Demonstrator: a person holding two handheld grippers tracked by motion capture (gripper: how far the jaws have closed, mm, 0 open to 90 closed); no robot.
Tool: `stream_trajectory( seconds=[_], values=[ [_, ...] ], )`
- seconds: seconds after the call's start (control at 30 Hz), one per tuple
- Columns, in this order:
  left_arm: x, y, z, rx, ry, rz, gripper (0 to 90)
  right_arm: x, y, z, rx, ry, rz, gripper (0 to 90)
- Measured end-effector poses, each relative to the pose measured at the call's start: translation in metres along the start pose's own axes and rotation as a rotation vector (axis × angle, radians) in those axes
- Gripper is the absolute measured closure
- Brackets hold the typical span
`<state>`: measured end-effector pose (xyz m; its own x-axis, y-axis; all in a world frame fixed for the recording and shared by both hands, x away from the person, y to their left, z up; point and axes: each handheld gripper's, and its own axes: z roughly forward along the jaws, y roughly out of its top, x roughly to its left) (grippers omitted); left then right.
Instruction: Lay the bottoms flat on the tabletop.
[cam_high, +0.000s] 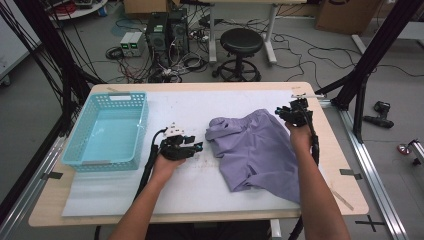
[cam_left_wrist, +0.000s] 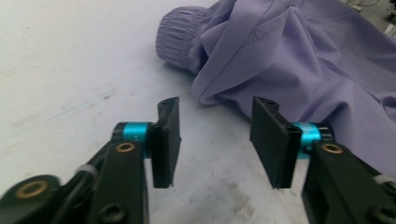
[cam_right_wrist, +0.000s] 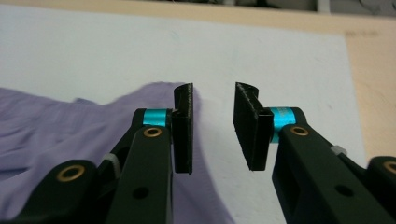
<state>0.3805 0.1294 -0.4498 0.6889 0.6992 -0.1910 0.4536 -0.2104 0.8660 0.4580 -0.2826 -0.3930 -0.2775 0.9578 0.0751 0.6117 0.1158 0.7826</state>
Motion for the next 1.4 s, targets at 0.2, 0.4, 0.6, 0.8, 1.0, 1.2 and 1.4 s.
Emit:
stream_trajectory(
  seconds=[0.2,0.4,0.6,0.8,1.0,1.2,1.4],
  values=[
    [-0.006,0.020,0.027,0.036,0.031,0.038,38.3,0.018,-0.038,-0.016,0.007,0.156,-0.061,61.6],
    [-0.011,0.023,0.044,0.059,-0.014,0.115,71.1,0.030,-0.073,-0.025,0.041,0.214,-0.089,55.8],
    [-0.014,0.023,0.045,0.052,-0.040,0.116,86.4,0.042,-0.078,-0.032,0.027,0.288,-0.140,55.3],
    [0.000,0.029,0.030,-0.017,0.011,0.049,86.5,0.081,-0.081,-0.021,0.042,0.409,-0.222,47.7],
    [0.017,0.034,0.014,-0.044,0.097,-0.005,86.8,0.125,-0.087,0.002,0.148,0.377,-0.442,71.4],
    [0.025,0.035,0.010,-0.109,0.105,-0.061,86.5,0.115,-0.074,-0.009,0.067,0.401,-0.378,88.2],
    [0.016,0.030,0.025,-0.074,0.083,-0.066,58.6,0.068,-0.065,-0.021,-0.012,0.217,-0.218,88.0]
  ],
)
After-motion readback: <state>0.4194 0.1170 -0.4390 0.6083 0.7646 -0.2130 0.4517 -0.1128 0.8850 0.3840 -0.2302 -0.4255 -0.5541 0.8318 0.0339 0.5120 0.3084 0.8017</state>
